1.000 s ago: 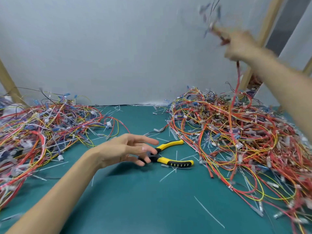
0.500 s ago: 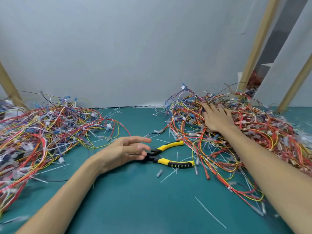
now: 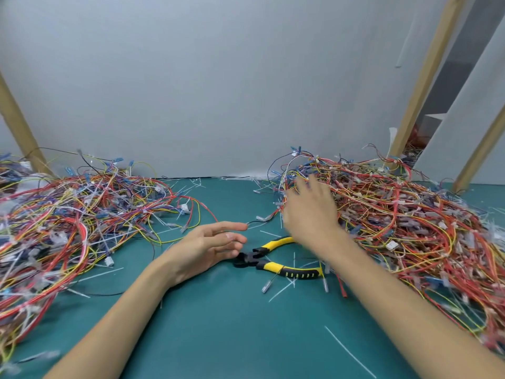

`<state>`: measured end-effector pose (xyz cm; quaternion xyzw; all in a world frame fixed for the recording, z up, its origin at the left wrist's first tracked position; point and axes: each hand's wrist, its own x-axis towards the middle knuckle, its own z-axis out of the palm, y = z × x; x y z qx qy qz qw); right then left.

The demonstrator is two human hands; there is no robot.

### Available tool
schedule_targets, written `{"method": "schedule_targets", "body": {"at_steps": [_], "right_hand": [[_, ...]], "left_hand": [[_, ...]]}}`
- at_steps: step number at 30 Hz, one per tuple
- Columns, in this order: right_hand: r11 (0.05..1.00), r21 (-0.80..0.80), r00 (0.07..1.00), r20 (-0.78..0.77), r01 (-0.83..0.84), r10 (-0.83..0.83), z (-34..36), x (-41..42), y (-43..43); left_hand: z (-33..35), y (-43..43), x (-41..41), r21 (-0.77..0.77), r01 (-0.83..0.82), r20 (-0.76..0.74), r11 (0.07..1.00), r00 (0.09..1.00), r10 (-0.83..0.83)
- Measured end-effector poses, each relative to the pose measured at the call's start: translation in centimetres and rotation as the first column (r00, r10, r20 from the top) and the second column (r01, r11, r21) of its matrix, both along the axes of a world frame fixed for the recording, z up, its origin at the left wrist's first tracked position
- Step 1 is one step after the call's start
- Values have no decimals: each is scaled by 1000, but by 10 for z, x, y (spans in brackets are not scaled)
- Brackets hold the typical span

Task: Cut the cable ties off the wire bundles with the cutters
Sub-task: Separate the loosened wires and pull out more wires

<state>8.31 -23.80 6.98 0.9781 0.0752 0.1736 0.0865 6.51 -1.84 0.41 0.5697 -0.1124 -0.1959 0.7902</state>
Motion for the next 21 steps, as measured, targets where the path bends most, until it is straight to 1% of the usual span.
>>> {"method": "schedule_targets", "body": {"at_steps": [2, 3, 4, 6, 8, 10, 13, 14, 18, 21], "right_hand": [[960, 107, 966, 4, -259, 260, -19, -25, 31], [934, 162, 944, -27, -319, 328, -28, -33, 44], [920, 212, 935, -62, -329, 349, -36, -37, 53], [918, 287, 942, -114, -273, 316, -48, -36, 59], [922, 316, 951, -141, -222, 277, -55, -33, 55], [922, 315, 953, -122, -226, 276, -61, -32, 52], [931, 281, 960, -91, -232, 266, -67, -33, 52], [932, 277, 961, -81, -234, 265, -68, -33, 53], [926, 290, 963, -48, -242, 266, -68, -33, 52], [924, 291, 962, -33, -250, 270, -69, -33, 53]], "left_hand": [[0, -3, 0, 11, -21, 14, 1000, 1000, 21], [0, -4, -1, 17, -41, 28, 999, 999, 40], [0, -6, -1, 29, -69, 46, 997, 997, 68], [0, -10, -2, 85, -151, 104, 985, 984, 142], [-1, -16, -4, 193, -262, 219, 946, 951, 219], [-2, -23, -7, 326, -389, 379, 862, 889, 258], [-6, -28, -9, 464, -554, 586, 691, 777, 230], [-6, -29, -10, 478, -589, 628, 651, 748, 215], [-6, -28, -11, 470, -690, 724, 550, 658, 207], [-3, -23, -8, 518, -727, 749, 450, 640, 171]]}}
